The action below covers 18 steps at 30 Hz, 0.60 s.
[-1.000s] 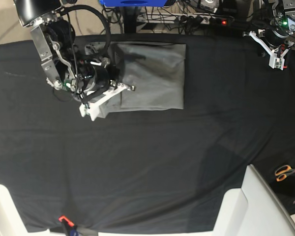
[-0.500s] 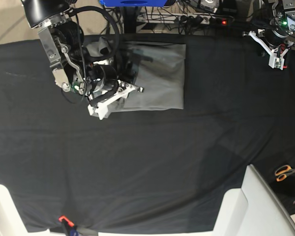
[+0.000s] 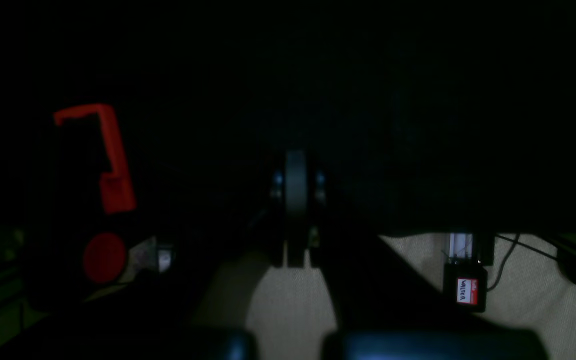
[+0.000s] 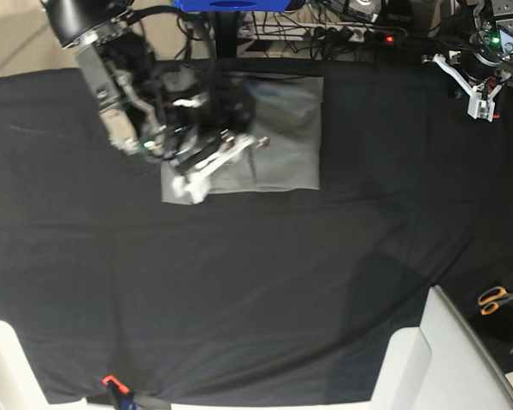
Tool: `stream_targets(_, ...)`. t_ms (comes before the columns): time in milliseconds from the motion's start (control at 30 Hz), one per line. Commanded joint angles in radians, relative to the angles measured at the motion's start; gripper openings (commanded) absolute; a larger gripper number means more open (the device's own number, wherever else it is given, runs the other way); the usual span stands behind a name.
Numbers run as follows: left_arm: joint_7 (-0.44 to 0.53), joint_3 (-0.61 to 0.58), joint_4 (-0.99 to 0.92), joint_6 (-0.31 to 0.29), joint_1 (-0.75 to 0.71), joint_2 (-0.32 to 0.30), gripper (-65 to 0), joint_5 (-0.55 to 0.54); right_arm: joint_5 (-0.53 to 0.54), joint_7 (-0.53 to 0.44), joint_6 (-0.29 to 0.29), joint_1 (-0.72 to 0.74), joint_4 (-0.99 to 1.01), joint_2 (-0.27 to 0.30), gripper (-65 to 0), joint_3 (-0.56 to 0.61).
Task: Fold the T-shirt properly
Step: 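Fold the shirt's end over onto the stack with the right gripper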
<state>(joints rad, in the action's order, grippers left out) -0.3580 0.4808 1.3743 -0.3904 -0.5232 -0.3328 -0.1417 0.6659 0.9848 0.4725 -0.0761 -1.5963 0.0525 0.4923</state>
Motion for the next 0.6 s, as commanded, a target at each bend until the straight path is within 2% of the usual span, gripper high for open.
stream_targets(0,0.014,0.006,0.012,0.006,-0.004,-0.016,-65.0,-0.003,0.015,-0.005,-0.007,0.014,-0.012,-0.007,-38.6,0.01)
stream_targets(433,0.014,0.006,0.01,0.006,-0.004,-0.016,-65.0,-0.003,0.016,-0.005,-0.01,0.06,0.004,-0.009,-38.6,0.039)
stream_targets(467,0.014,0.006,0.01,0.006,-0.004,-0.016,-65.0,-0.003,0.016,-0.005,-0.021,0.063,0.015,-0.009,-38.6,0.041)
stream_targets(567,0.014,0.006,0.01,0.006,-0.004,-0.016,-65.0,-0.003,0.013,-0.005,-0.146,0.089,0.043,-0.015,-38.6,0.076)
